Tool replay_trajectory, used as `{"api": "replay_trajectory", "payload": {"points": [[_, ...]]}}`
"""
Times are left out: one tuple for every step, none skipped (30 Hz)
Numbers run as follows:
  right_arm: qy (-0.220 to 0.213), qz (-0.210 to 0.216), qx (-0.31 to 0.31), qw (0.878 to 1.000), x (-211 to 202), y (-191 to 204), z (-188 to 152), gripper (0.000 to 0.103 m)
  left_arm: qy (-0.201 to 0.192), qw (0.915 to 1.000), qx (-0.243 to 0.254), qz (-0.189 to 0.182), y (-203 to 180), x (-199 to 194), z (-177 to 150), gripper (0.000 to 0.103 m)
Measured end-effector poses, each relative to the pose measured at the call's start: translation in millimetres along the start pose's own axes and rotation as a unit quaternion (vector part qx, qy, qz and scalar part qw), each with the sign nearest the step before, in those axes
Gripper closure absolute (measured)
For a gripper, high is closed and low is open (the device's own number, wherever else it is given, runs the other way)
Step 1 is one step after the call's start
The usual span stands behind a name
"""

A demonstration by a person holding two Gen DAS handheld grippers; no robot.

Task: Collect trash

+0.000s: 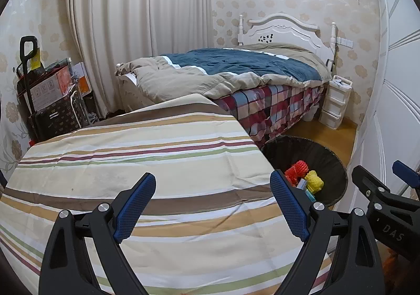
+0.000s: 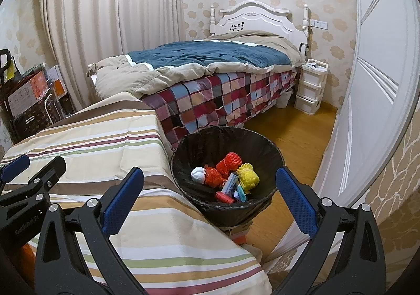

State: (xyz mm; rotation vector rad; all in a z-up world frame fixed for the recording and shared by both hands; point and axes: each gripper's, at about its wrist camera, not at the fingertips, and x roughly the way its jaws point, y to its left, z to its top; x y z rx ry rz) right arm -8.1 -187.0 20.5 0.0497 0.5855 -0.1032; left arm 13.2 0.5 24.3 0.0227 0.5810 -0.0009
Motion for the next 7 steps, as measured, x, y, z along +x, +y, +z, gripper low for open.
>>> {"api": "replay_trajectory", "payload": {"points": [[0.001, 0.001, -0.001, 1.0, 1, 2, 0, 0.005, 0.002, 1.0, -0.002, 0.003, 2, 1, 0, 0.015], [0.001, 0.003, -0.002, 1.0, 2, 5, -1, 0.005, 0.004, 1.0, -0.004, 0.006, 6, 2, 0, 0.015], [0.003, 0.006, -0.003, 1.0, 3, 9, -1, 0.005, 0.009, 0.9999, -0.007, 0.007, 12, 5, -1, 0.015], [0.005, 0.01, -0.005, 1.0, 5, 13, -2, 0.005, 0.015, 0.9998, -0.01, 0.01, 17, 8, -2, 0.015], [0.008, 0.015, -0.009, 1.0, 7, 18, -2, 0.005, 0.022, 0.9995, -0.014, 0.015, 23, 11, -3, 0.015], [0.013, 0.021, -0.013, 1.0, 10, 24, -3, 0.005, 0.03, 0.9992, -0.018, 0.021, 31, 15, -5, 0.015], [0.018, 0.029, -0.018, 0.999, 14, 31, -4, 0.005, 0.035, 0.9988, -0.021, 0.026, 38, 17, -6, 0.015]]}}
